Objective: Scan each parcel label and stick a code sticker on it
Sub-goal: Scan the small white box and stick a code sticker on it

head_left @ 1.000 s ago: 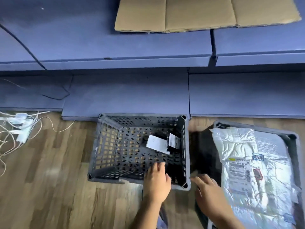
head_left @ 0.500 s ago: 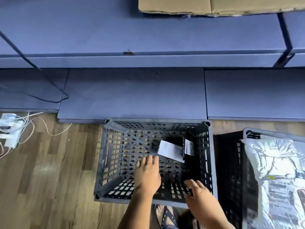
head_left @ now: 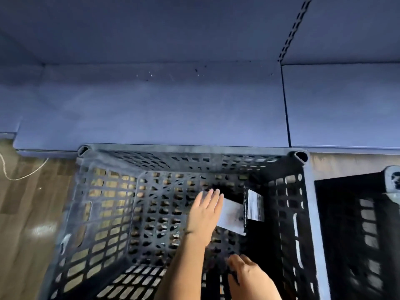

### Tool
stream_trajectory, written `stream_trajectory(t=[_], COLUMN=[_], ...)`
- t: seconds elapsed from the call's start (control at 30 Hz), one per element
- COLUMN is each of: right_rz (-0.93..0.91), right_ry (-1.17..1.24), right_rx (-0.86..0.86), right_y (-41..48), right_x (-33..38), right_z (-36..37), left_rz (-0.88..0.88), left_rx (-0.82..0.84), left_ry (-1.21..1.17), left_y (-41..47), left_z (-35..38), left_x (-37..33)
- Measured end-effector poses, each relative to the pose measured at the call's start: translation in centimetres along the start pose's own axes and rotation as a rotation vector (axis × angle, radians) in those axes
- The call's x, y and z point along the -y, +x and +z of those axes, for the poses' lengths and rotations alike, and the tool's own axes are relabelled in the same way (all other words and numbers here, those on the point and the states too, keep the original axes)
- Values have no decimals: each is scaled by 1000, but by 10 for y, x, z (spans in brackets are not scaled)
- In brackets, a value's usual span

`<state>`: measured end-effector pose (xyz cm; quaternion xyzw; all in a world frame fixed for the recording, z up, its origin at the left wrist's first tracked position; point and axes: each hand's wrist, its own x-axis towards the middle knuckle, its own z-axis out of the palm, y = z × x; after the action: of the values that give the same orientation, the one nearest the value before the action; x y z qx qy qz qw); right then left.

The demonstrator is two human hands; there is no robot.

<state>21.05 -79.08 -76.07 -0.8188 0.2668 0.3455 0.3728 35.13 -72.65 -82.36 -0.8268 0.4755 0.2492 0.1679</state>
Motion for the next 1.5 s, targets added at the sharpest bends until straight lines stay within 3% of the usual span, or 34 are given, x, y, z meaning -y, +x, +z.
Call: stream_trajectory(t=[0.13,0.23,0.47,0.6,0.8,1.0,1.23,1.5], right_rz=[-10,-8,5,-39,-72,-172,-413,-751], right_ry=[1,-20,-61,-29,-29,-79,98,411], right_rx=[24,50,46,10,-17,-125,-169,-169], right_y=[20,20,-45,-115,-232,-338,-430,-465], right_x=[-13,-16,14,62,141,203,273,330], right_z=[5,3,-19,-57,-147,-263,-368,-407], left_rz=[-43,-77,-391,-478,-466,-386,-506,-391], left_rx=[-128,-100,25,33,-63,-264,-501,-681], left_ry=[-15,-111,-327,-511,-648,-1107,-970,-1064], left_y=[28,23,-76,-161,-287,-394,-489,-523], left_z=[28,26,-27,-101,-247,-398,-538,-605], left_x=[-5,-4,30,52,67,72,88,109])
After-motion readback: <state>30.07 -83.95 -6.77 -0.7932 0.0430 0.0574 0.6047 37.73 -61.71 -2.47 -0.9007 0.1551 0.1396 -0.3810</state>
